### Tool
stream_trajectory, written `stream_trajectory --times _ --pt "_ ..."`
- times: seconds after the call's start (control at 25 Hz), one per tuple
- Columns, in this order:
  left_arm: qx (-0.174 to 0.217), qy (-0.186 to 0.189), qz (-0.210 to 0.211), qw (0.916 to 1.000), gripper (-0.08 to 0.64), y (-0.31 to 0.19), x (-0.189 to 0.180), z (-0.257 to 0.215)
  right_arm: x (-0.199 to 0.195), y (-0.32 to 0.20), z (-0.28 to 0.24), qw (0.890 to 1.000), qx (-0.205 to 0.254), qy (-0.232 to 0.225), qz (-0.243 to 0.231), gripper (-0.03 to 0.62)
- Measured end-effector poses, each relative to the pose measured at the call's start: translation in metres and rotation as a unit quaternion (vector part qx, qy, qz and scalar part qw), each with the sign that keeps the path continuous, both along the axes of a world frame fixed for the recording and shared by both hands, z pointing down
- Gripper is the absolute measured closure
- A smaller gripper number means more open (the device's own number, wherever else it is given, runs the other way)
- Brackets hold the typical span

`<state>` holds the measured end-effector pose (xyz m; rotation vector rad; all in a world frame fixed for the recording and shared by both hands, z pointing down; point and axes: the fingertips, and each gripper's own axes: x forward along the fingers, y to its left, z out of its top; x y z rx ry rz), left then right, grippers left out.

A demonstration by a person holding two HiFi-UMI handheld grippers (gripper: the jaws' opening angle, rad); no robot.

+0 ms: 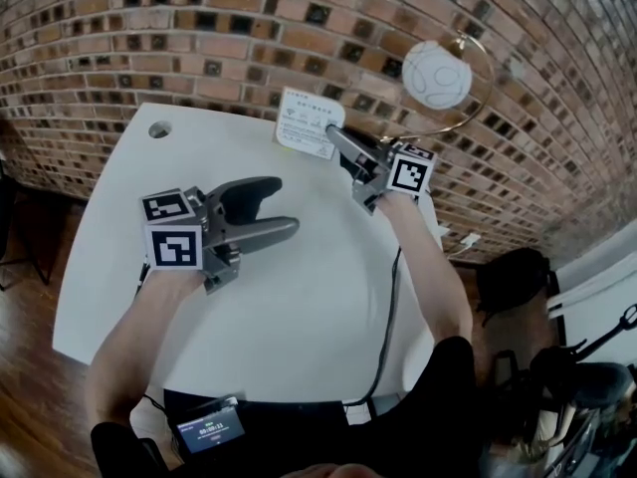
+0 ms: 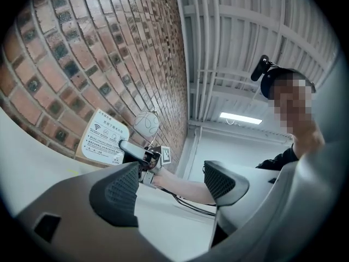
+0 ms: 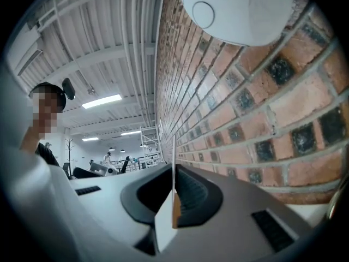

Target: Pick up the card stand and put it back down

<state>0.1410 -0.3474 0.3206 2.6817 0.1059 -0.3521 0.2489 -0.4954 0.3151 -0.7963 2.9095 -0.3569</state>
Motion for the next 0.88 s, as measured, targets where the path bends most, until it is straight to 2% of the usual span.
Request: stream_trajectory --times 0.28,0.56,0.88 --pt "-0.005 -0.007 -0.006 0.9999 0.189 -0.005 -0.002 0.008 -0.001 -0.025 0.024 1.000 -0.023 0.010 0.007 0.568" --pt "0.000 -0.012 -0.006 0.9999 0.189 -0.003 -0.002 0.010 -0.025 -0.058 0.044 0.998 -0.034 0.048 0.006 0.568" --pt "-0.007 -0.004 -0.008 0.9999 0.189 -0.005 -0.007 0.008 -0.030 -0.076 0.055 0.998 -0.040 0.051 0.006 0.568"
